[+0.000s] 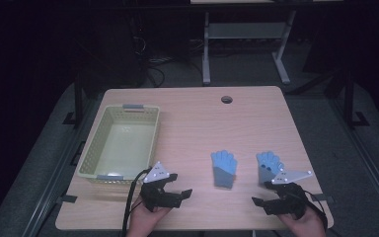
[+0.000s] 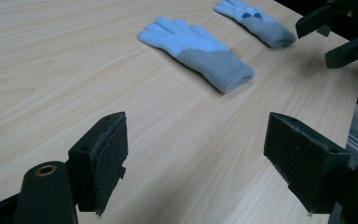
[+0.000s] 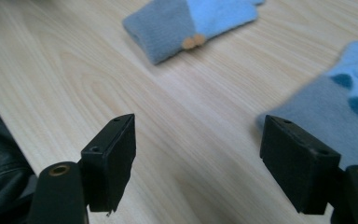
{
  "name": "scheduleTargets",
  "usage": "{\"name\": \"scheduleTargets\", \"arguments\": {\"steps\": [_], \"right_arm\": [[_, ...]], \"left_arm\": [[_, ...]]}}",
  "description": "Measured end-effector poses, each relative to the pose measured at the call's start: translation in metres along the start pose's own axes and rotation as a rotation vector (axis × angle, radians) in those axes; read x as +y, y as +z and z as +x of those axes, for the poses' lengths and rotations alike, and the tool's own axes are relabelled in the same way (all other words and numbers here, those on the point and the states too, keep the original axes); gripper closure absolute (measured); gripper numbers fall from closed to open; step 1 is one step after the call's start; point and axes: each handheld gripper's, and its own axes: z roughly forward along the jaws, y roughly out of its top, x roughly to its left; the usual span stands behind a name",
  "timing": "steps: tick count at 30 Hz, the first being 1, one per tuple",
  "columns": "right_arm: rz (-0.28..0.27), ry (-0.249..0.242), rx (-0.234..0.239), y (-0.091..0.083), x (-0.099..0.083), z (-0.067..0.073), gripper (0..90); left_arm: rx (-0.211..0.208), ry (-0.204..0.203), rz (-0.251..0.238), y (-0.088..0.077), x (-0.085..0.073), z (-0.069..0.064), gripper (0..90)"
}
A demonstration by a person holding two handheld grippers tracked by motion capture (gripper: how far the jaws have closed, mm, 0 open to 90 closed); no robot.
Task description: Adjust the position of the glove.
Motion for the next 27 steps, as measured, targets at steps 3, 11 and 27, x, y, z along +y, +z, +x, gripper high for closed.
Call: {"name": "scheduleTargets", "arguments": {"steps": [3,11,27], "right_arm": [[0.006,0.001,0.001,0.001,0.001,0.001,26.5],[0.004,-0.005,-0.012,0.002,0.008,0.001,24.3],[0.02,-0.056,-0.023,-0.015,0.038,-0.001,20.6]], "left_arm": [[-0.002,-0.002,0.009,0.003,-0.001,0.0,21.1],[-0.012,0.002,0.003,0.0,-0.001,0.0,21.1],[0.001,-0.015,-0.025,-0.004,0.001,0.004,21.6]]}}
